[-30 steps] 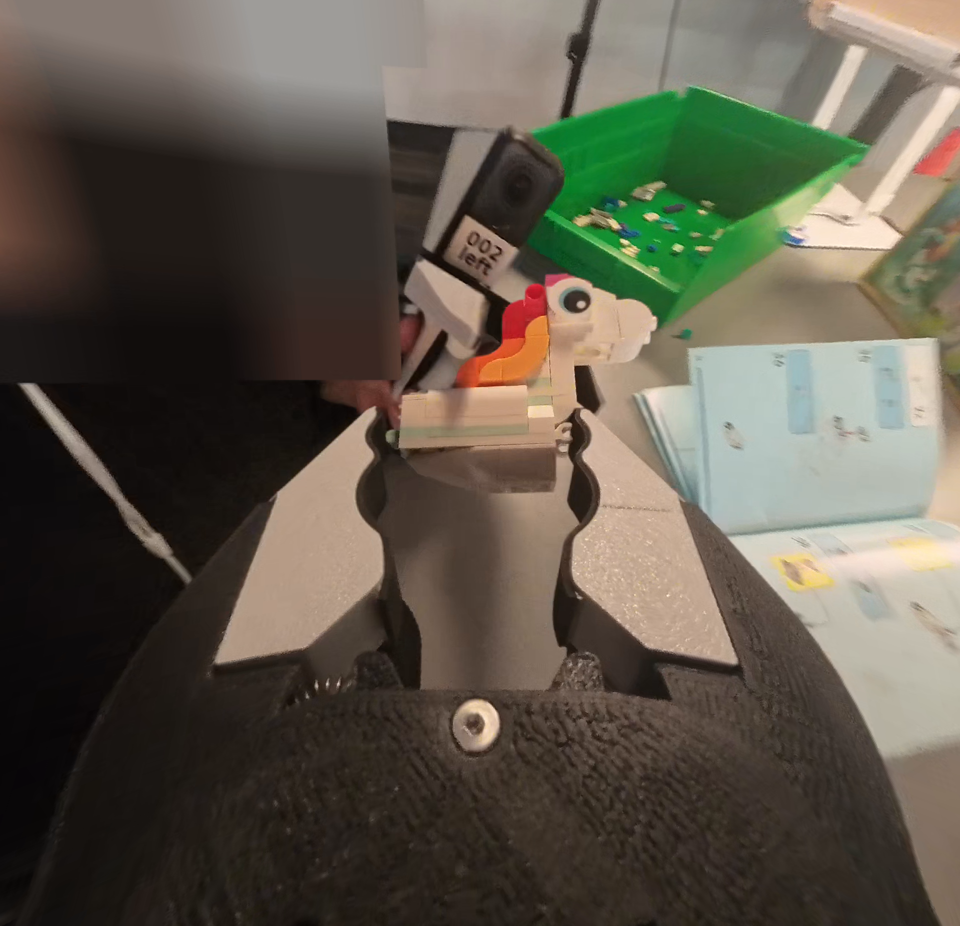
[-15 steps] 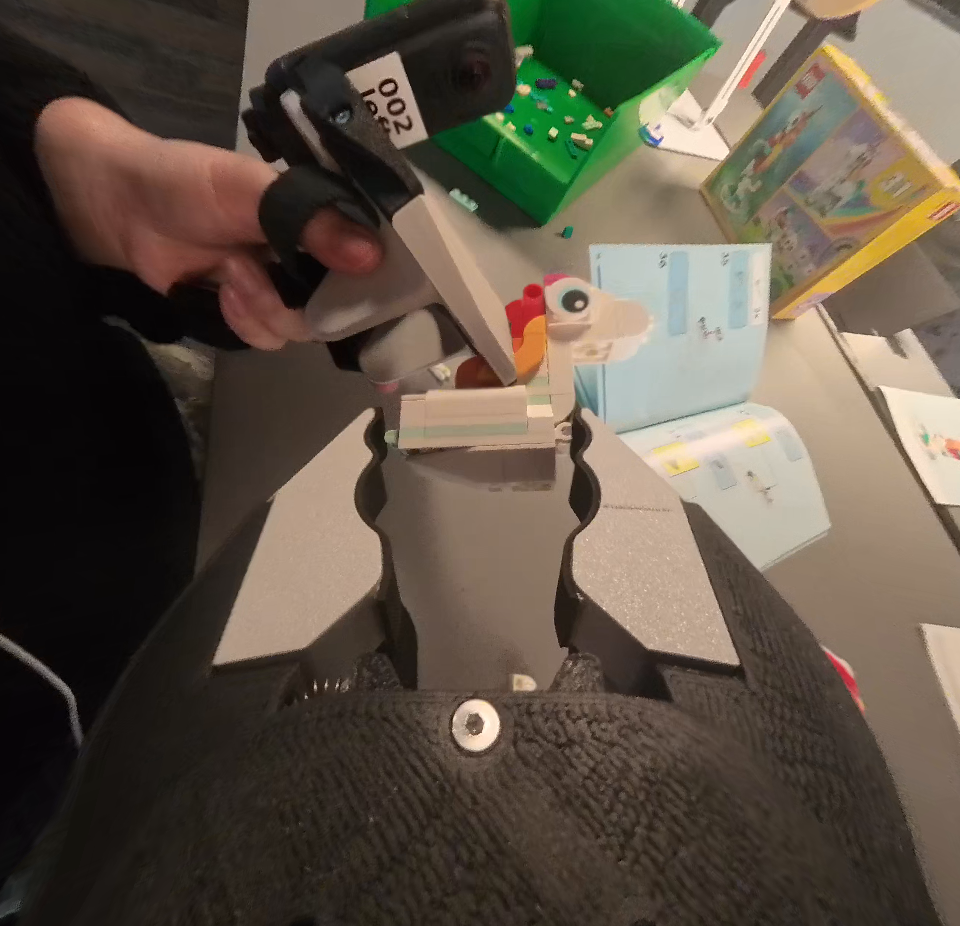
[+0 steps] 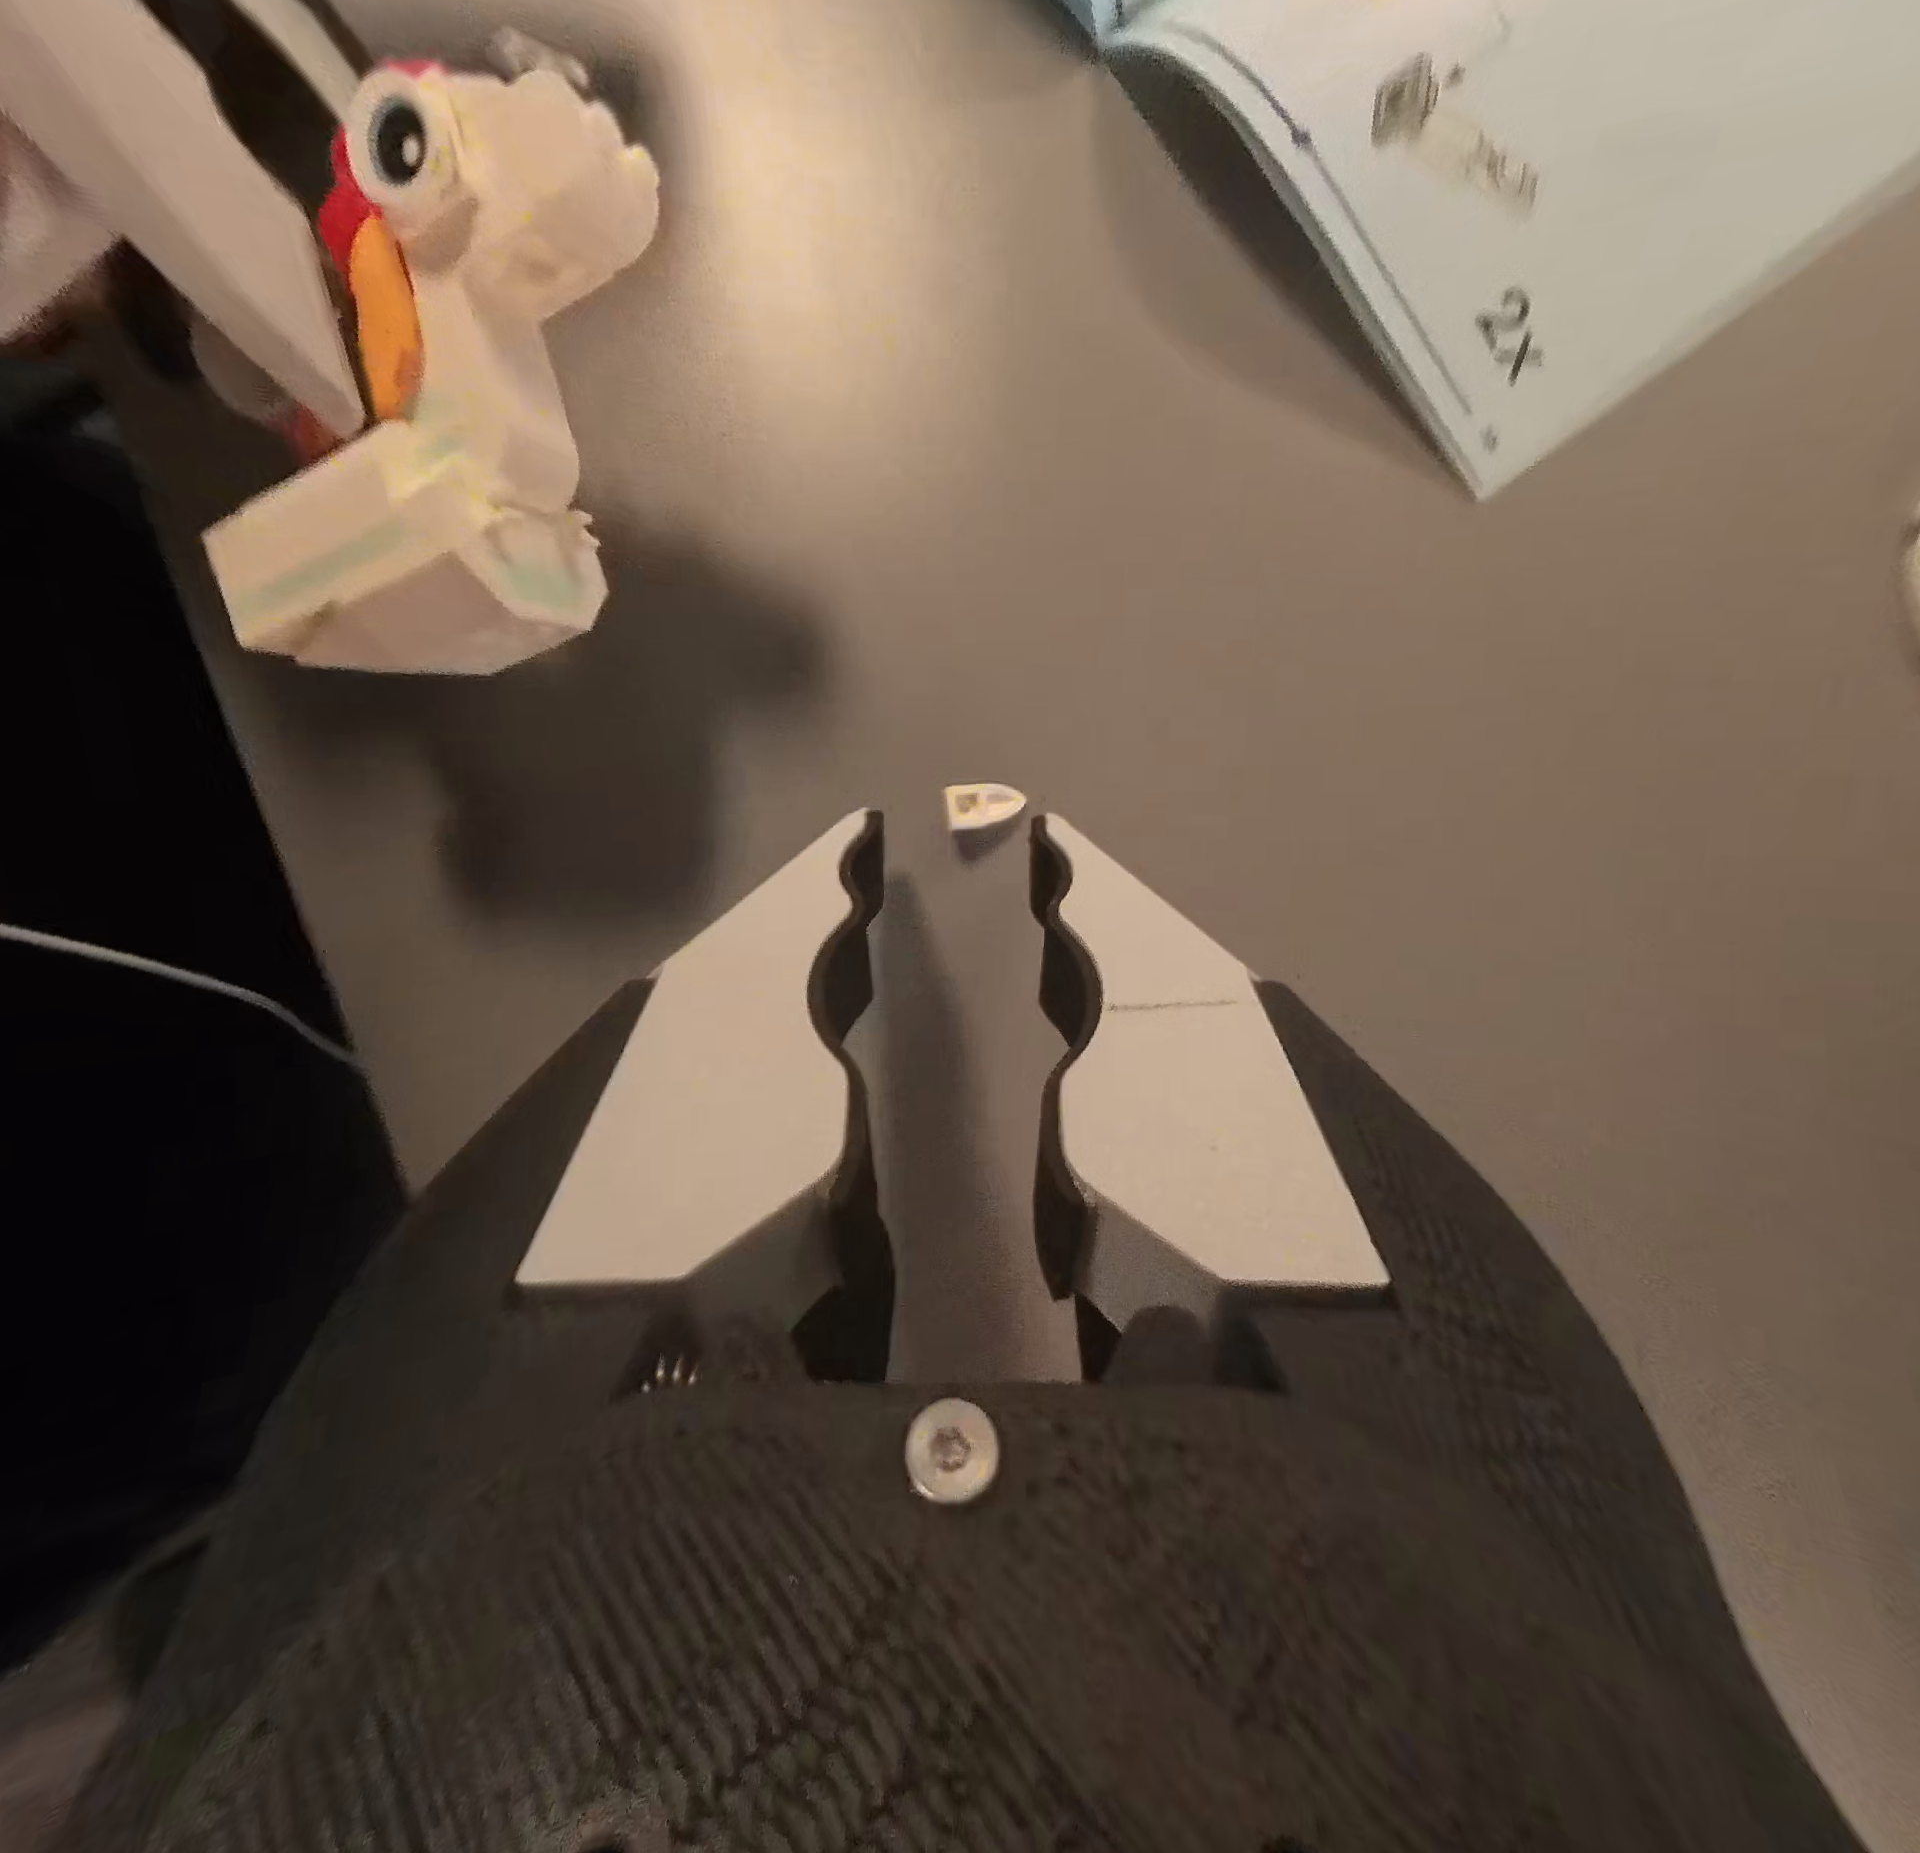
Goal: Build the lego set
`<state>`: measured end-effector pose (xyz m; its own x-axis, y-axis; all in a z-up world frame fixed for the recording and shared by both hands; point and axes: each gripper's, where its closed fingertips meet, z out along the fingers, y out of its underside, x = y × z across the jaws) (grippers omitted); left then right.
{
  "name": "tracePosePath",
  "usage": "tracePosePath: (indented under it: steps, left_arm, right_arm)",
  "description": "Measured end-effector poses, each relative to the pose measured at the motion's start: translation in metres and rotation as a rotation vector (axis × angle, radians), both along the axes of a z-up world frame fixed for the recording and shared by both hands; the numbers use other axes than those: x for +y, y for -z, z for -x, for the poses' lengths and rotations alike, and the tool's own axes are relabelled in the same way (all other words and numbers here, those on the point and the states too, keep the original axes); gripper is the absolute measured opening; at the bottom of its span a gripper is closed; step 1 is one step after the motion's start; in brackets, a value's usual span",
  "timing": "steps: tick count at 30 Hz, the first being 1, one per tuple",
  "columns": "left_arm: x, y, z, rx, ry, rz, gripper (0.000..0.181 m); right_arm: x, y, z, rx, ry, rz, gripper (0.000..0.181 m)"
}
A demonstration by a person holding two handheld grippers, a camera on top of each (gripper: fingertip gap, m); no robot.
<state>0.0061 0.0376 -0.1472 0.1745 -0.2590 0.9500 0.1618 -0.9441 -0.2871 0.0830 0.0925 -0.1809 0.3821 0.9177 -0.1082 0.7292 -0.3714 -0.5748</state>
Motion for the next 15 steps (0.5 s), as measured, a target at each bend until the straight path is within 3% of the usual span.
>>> tracePosePath:
  steps: [1,15]
  left_arm:
    - [0.000,0.000,0.000,0.003,0.003,-0.003,0.023]
    - [0.000,0.007,-0.005,0.041,0.050,0.020,0.023]
  right_arm:
    - [-0.004,0.000,0.000,-0.004,0.024,0.033,0.027]
    - [0.003,0.004,0.006,0.022,0.247,0.007,0.024]
